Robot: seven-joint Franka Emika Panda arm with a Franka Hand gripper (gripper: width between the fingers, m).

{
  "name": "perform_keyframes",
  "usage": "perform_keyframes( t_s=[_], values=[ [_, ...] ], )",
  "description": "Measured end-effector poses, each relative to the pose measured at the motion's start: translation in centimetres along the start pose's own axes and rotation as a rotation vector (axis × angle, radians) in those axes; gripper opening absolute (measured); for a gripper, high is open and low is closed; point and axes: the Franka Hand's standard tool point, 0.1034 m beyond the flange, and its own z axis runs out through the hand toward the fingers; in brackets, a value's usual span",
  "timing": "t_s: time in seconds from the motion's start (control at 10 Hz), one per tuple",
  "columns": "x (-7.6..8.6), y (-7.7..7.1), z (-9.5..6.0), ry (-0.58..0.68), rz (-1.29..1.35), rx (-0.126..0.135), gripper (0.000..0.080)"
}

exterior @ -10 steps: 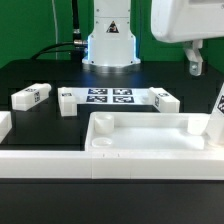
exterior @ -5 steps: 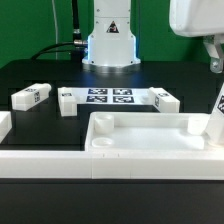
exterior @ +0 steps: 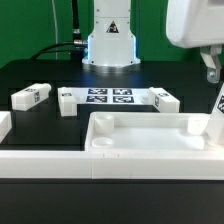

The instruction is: Assemble desk

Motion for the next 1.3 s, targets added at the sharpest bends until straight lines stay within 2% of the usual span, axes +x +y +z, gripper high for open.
perform_keyframes(
  t_s=[0.2, 0.3, 0.4, 0.5, 1.0, 1.3],
  values=[
    [-0.1, 0.1, 0.2, -0.003, -0.012, 0.001, 0.0648],
    [-0.1, 0.1, 0.2, -0.003, -0.012, 0.001, 0.0559],
    [-0.1, 0.1, 0.2, -0.003, -0.012, 0.001, 0.0375],
    [-0.1, 0.2, 0.2, -0.004, -0.011, -0.001, 0.0291],
    [-0.5, 0.9, 0.2, 0.033, 0.037, 0.005, 0.0291],
    [-1.3, 1.0, 0.2, 0.088, 0.254, 0.019, 0.0291]
  ],
)
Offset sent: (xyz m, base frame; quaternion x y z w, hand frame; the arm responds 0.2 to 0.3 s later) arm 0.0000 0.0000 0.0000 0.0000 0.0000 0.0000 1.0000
